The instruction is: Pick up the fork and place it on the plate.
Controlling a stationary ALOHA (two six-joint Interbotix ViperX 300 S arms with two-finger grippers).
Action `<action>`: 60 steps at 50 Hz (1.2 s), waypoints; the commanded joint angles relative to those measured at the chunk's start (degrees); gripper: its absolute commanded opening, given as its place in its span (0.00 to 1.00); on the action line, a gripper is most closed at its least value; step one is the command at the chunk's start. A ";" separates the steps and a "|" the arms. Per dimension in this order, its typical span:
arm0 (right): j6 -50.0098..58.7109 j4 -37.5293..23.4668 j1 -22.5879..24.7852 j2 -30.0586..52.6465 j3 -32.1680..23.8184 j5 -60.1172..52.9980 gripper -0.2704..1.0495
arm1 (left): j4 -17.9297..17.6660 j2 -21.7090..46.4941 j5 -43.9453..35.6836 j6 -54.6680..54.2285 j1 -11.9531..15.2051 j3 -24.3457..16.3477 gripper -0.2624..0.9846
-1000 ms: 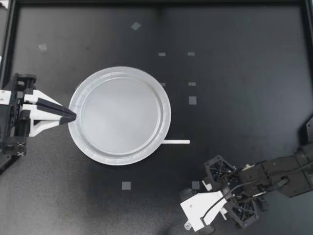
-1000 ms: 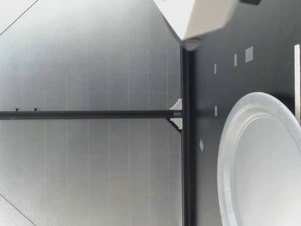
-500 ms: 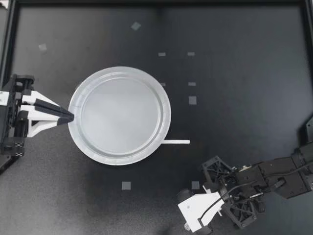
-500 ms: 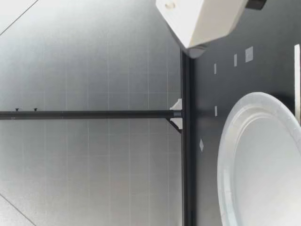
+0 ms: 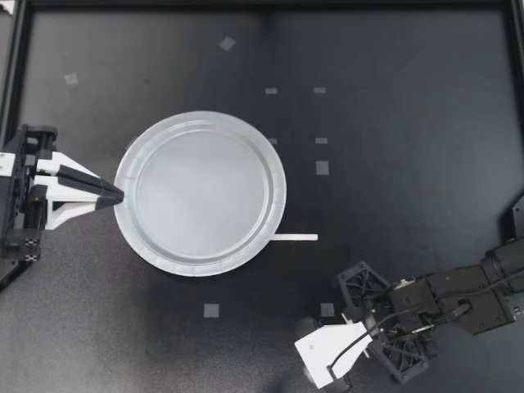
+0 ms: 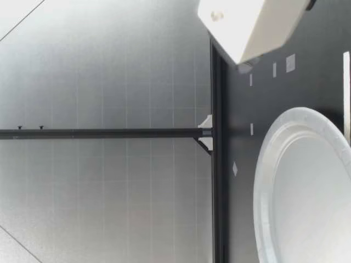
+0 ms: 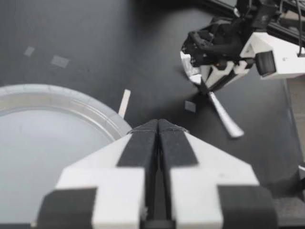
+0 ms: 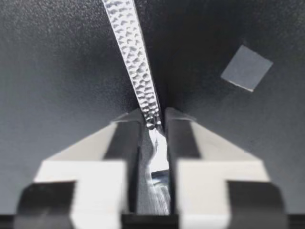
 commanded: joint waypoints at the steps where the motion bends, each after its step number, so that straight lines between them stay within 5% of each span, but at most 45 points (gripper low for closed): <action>1: 2.37 0.53 -1.58 -2.72 -3.43 -0.35 0.26 | 0.09 0.18 -0.53 0.00 0.09 -0.35 0.24; 16: 9.05 0.44 -5.80 -9.76 -5.63 -1.49 0.18 | 1.32 0.26 -0.53 2.99 0.09 -1.32 0.24; 24: 14.33 1.14 -8.44 -12.83 -5.19 -6.68 0.18 | 5.19 0.88 1.58 11.07 0.18 -3.34 0.24; 41: 31.38 11.51 -13.10 -20.39 -1.93 -27.16 0.18 | 27.60 10.55 29.36 25.40 0.53 -16.35 0.27; 47: 36.65 16.96 -14.77 -20.39 0.09 -28.13 0.18 | 35.77 15.12 36.30 26.02 0.53 -19.69 0.42; 55: 42.36 23.47 -17.31 -22.41 3.16 -34.28 0.18 | 46.85 17.75 36.30 29.27 0.53 -21.36 0.85; 60: 44.47 24.96 -19.25 -25.58 5.10 -40.69 0.18 | 56.60 17.31 32.17 29.44 0.35 -20.39 0.81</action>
